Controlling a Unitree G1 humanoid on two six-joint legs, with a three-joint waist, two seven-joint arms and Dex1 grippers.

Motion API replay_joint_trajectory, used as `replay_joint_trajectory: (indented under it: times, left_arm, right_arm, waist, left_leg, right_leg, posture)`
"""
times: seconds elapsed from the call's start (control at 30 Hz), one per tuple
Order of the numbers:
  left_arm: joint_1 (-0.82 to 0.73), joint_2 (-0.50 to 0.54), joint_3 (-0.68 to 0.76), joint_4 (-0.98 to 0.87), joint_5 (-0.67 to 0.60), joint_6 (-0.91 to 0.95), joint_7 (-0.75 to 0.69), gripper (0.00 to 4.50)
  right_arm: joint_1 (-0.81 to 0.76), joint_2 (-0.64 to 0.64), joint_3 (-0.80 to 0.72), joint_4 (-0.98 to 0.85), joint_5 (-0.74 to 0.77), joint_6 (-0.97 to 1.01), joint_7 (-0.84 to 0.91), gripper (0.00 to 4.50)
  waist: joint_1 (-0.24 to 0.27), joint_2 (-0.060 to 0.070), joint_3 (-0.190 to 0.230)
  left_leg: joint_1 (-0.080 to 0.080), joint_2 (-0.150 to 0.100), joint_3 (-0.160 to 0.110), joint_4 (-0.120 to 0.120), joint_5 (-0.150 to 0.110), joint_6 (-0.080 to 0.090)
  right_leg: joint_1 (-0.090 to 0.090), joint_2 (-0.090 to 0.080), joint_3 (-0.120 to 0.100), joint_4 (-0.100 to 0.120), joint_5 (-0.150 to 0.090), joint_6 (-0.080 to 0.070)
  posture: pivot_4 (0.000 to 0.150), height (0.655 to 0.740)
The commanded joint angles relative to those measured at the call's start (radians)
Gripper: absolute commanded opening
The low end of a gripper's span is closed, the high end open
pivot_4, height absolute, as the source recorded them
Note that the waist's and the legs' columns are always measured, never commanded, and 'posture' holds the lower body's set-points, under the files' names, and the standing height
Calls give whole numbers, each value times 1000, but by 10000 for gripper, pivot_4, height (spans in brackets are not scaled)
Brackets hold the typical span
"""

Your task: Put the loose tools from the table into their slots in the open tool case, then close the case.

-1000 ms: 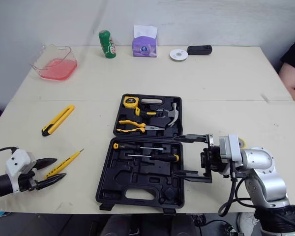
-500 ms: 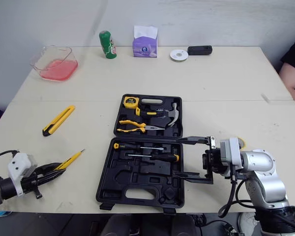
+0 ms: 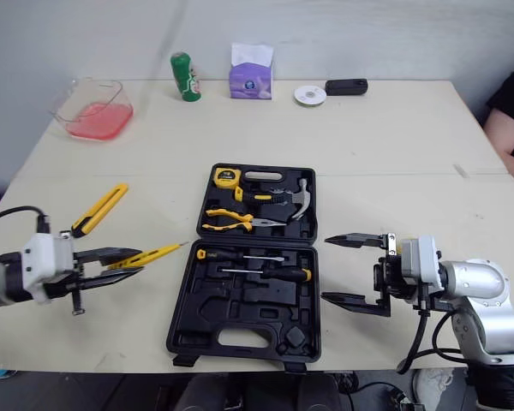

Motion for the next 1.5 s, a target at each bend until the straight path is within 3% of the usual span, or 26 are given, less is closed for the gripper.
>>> replay_joint_trajectory:
  times: [0.03, 0.2, 0.57, 0.97, 1.5]
  left_arm:
    - [-105, 38, -76, -96, -48, 106, -5, 5570]
    - [-375, 106, -336, -163, 85, 311, 2, 5570]
    - [-595, 57, -636, -207, 263, 488, 14, 5570]
    - [-627, 33, -685, -225, 327, 584, 16, 5570]
    - [-603, -6, -742, -192, 400, 580, 32, 5570]
  right_arm:
    - [-9, -10, -14, -14, 1, 7, -8, 45000]
    - [8, -24, -17, -63, 2, 35, -24, 45000]
    - [55, -69, -59, -225, 45, 138, -101, 45000]
    - [42, -48, -43, -176, 13, 119, -91, 45000]
    - [61, -24, -30, -129, -12, 47, -57, 45000]
  waist:
    - [3, 0, 0]
    - [10, -1, 0]
    - [9, -1, 1]
    - [12, -1, 1]
    - [32, -1, 1]
  left_leg:
    - [0, 0, 0, 0, 0, 0]
    - [-1, 0, 0, 2, 1, 0]
    - [-2, 5, 1, 8, 1, -1]
    - [-8, 6, -2, 14, 0, 0]
    - [-10, 5, -4, 18, 0, 0]
  right_leg:
    - [0, 2, 0, 1, 0, 0]
    - [0, 5, 1, 1, 0, 0]
    - [0, 12, 6, 2, 0, 0]
    - [-2, 12, 4, 3, 0, 0]
    - [-2, 12, 2, 4, 0, 0]
  posture:
    - [1500, 7400]
    - [1500, 7400]
    - [1500, 7400]
    - [1500, 7400]
    - [1500, 7400]
